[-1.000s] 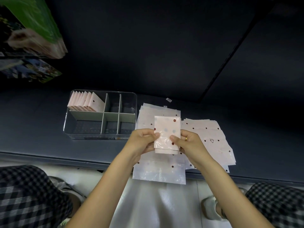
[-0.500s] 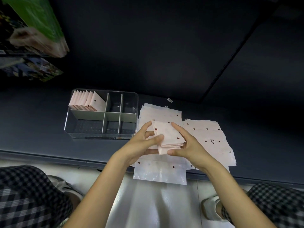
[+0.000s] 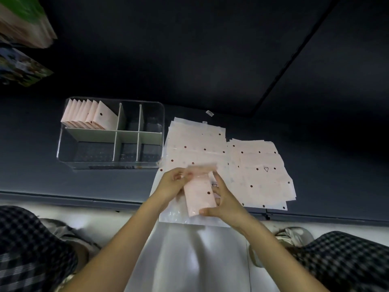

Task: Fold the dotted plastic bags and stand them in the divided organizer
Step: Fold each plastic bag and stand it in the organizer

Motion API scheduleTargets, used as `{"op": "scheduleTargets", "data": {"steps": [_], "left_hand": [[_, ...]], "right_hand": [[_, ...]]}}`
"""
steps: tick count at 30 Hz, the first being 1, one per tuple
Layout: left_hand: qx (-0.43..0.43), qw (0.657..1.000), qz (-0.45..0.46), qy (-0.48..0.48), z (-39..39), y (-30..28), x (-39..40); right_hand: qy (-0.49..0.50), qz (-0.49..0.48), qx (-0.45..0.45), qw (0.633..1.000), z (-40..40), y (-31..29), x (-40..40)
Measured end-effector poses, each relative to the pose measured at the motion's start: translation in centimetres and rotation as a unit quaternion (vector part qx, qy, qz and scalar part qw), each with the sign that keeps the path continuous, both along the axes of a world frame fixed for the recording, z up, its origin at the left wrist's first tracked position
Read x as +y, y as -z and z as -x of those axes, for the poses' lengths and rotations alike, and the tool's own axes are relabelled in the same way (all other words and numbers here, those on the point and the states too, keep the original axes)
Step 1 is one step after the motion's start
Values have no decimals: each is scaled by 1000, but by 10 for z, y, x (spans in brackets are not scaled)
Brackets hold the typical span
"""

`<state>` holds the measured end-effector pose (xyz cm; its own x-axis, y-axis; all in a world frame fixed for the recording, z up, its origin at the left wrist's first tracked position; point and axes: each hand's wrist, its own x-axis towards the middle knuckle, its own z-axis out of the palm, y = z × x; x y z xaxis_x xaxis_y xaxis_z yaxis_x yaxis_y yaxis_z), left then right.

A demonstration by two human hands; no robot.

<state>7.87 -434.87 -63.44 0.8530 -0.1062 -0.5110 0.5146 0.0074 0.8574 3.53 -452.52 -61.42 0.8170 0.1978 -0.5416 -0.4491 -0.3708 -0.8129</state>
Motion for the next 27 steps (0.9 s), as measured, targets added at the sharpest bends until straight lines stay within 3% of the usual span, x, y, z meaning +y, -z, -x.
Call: {"op": "scheduleTargets", "data": {"steps": [3,4,5,7,9,12,15,17,19,21,23,24,27], "left_hand": [[4,996,-12,-83,-8,11,-7],[-26,994,-61,-84,-8,16,-6],[-81,984,-144,-67,-5,19,-4],[-230,929,-288,9,5,30,3],[-341,869,-330,139,14,40,7],[-377,815,-350,267,16,49,10],[-395,803,-355,273,12,47,7],[-431,769,-387,271,9,47,3],[-417,769,-397,278,6,46,-1],[-383,797,-378,274,2,51,-1],[-356,824,-357,261,-1,52,-1],[-340,840,-343,246,-3,51,-2],[-298,873,-317,219,-6,49,-5]], "right_hand": [[50,-9,2,999,-1,15,0],[67,-23,5,997,-1,19,-1],[83,-33,13,996,-1,23,-2],[99,-48,35,993,-1,27,-5],[94,-68,59,992,-1,32,-6],[123,-137,110,977,-1,35,-8],[153,-174,139,963,-1,36,-10],[146,-173,151,962,-1,34,-11],[89,-134,150,976,-3,28,-17],[-46,18,103,993,-10,21,-30],[-177,212,16,961,-17,18,-42],[-214,262,-32,941,-20,20,-45],[-201,247,-129,939,-26,30,-42]]}}
